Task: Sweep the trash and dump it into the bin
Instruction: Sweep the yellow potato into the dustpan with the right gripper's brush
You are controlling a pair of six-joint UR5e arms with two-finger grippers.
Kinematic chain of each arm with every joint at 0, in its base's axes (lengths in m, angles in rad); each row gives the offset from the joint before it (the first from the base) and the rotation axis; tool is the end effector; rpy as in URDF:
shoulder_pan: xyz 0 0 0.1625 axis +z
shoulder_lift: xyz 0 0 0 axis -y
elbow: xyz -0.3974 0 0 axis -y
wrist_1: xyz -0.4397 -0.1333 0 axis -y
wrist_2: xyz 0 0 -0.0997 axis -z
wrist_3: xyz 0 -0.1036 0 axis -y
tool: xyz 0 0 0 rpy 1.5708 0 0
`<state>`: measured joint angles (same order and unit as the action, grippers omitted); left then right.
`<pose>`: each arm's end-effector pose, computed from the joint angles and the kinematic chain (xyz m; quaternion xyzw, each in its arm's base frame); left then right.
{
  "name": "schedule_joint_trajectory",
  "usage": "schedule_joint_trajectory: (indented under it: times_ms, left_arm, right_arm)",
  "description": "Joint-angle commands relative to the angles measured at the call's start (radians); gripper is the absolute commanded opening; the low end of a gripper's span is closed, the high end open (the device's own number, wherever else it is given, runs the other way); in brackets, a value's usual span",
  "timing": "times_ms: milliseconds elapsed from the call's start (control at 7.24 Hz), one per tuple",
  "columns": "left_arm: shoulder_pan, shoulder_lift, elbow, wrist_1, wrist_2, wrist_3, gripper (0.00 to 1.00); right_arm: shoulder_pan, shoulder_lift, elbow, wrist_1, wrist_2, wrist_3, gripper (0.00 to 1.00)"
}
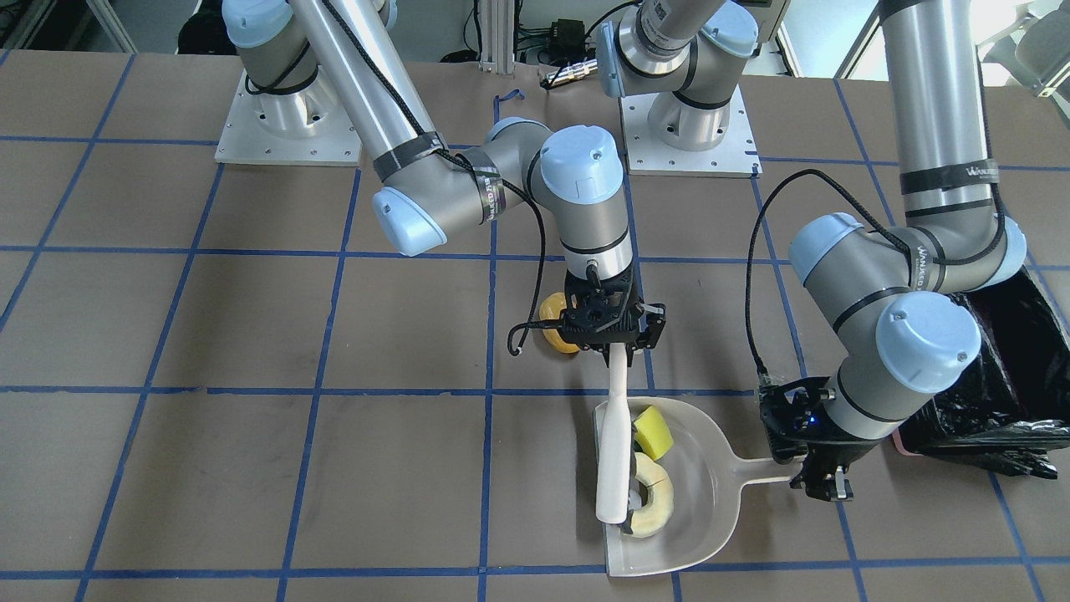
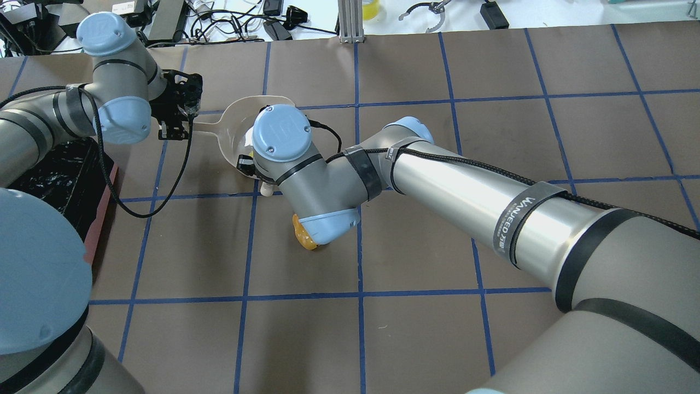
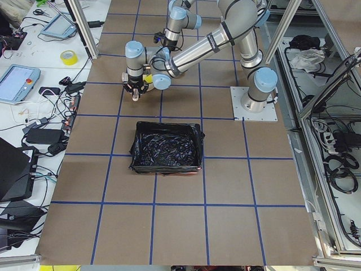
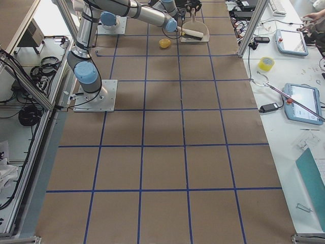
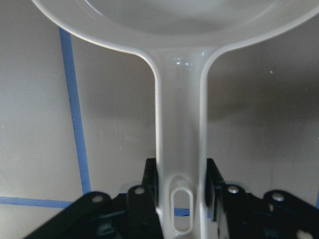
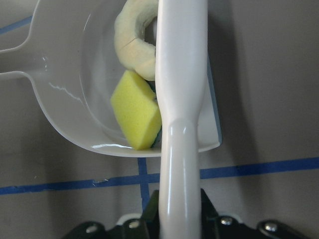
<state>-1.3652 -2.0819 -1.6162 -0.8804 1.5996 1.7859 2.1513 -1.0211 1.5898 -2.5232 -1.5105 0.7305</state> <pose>0.0113 -0.6926 0.1875 0.7081 0.7028 -0.0243 0.0639 0.5057 -0.5165 0.2060 0.0678 0.9789 -0.1331 0.1396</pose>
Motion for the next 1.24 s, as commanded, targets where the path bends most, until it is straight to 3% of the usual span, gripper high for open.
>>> schedule_joint_trajectory:
  times_ms: [0,552,967,1105]
  left_arm:
    - [0.000,0.002,-0.001,0.000,-0.004,0.001,0.00]
    - [0.040,0.095,-0.115,-0.005,-0.007,0.030,0.00]
    - [0.043,0.280,-0.362,0.009,-0.004,0.049,0.00]
    - [0.046,0.342,-0.445,0.033,-0.001,0.061,0.00]
  right_arm:
    - [-0.037,-0.104,0.012,0.175,-0.040,-0.077,0.00]
    - [-0.102,-0.270,0.180,0.256,-0.114,-0.178,0.00]
    - [-0.068,-0.472,0.424,0.255,-0.145,-0.137,0.00]
    - [-0.013,-0.479,0.443,0.241,-0.143,-0.091,0.00]
